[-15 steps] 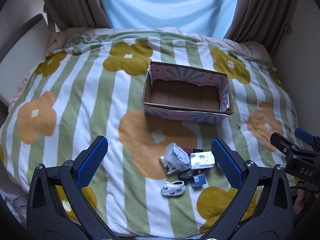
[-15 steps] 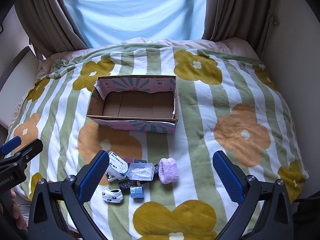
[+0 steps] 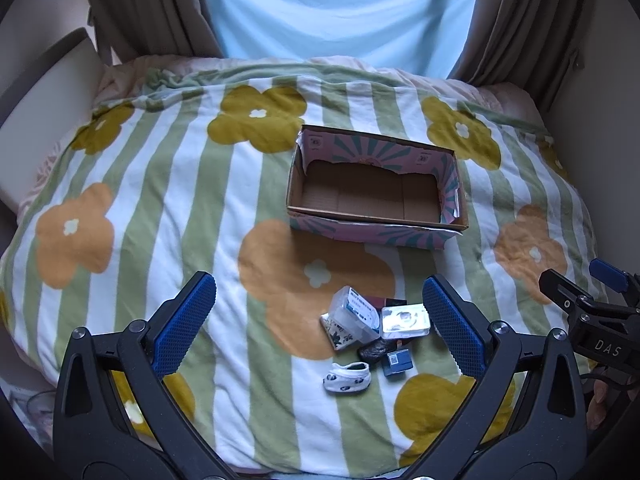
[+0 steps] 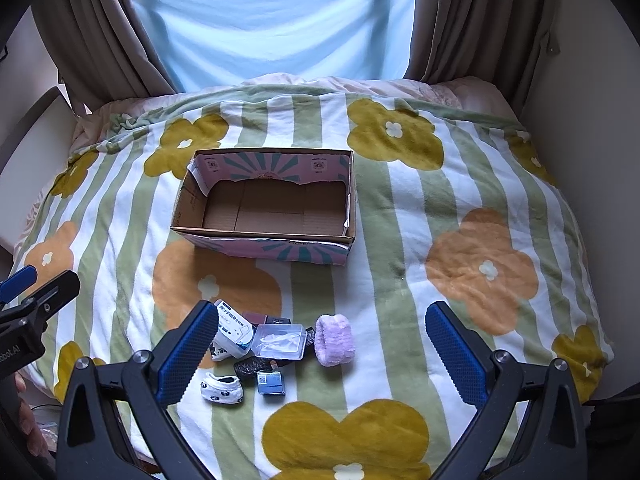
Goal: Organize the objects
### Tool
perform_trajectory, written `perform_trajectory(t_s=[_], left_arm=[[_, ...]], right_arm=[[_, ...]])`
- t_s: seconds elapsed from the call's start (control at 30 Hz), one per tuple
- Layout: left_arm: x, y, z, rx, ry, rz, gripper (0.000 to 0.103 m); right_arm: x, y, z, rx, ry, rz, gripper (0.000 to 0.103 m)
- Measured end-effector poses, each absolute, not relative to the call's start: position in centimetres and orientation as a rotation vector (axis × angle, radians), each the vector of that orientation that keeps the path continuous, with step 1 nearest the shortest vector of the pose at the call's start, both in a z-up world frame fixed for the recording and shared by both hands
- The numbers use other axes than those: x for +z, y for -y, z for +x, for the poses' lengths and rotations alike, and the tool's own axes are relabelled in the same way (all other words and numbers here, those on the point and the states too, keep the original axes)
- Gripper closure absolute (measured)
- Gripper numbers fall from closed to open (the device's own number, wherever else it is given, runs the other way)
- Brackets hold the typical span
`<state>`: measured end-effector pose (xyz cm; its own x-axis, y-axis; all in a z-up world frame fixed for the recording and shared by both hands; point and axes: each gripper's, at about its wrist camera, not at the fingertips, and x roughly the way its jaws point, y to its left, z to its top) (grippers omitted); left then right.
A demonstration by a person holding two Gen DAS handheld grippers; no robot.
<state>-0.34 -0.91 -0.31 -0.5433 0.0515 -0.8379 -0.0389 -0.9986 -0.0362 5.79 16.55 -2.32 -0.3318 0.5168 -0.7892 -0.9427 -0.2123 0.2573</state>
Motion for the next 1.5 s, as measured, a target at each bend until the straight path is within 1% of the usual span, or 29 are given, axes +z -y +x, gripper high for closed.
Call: perform_trajectory(t_s=[0.73,0.97,1.5], left_arm=[[0.29,0.63,0.14,2.725,-0.004,-1.445,0.0],[0.46,0.59,0.15,2.741,-0.033,-1.445,0.0],[0.59,0.86,0.23,2.74,-0.031,-1.439,0.0]], right_arm=[[-1.87,-16.52,5.43,1.736,-0.887,-0.682,0.001],[-1.92,-16.27,5.59,1.73,-0.91,-0.652,0.001],[-1.88,-16.19,5.48,1.678,-0.922,-0.622,0.001]])
